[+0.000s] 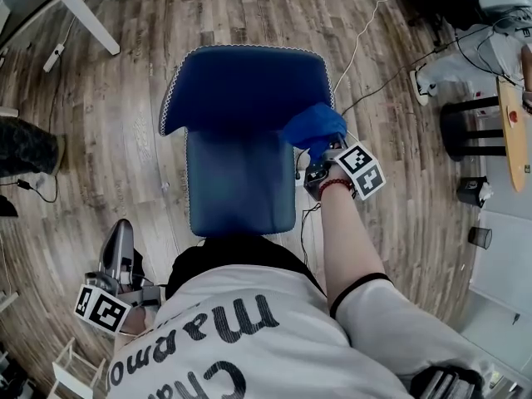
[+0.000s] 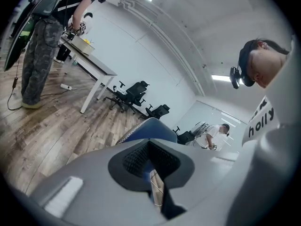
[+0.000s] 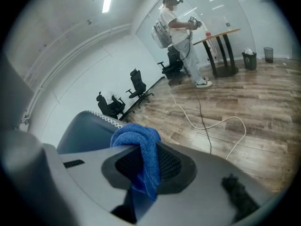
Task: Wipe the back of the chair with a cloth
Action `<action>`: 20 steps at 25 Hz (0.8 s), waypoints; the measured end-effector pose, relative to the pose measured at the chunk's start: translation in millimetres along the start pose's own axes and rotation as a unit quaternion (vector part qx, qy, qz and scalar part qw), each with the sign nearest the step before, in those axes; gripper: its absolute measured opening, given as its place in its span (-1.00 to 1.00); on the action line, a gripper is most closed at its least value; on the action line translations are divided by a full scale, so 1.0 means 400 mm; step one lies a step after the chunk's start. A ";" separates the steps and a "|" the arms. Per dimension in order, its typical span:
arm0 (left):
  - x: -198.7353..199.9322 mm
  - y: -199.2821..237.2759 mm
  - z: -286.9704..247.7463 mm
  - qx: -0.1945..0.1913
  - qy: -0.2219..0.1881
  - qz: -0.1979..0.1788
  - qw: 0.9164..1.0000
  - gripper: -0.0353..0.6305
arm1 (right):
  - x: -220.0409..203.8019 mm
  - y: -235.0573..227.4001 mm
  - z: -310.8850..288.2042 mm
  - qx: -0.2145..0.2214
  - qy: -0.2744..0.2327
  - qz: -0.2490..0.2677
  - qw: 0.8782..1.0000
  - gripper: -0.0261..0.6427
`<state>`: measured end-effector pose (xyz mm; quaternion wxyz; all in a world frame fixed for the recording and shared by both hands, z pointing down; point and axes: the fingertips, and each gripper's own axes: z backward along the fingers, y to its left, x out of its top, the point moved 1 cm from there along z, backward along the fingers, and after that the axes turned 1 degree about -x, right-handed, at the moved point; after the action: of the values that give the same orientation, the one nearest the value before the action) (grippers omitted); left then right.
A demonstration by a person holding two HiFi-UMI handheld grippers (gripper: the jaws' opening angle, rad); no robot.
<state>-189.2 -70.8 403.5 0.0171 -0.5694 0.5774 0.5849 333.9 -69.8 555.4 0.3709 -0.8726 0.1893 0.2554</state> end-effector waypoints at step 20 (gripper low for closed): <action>-0.025 0.003 0.049 0.025 -0.022 0.006 0.999 -0.87 | -0.235 0.212 0.029 0.079 0.109 0.131 0.982 -0.70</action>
<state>-199.1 -51.0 405.0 0.0405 -0.5524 0.5948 0.5826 211.3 -103.4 557.0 0.3792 -0.8308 0.3605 0.1897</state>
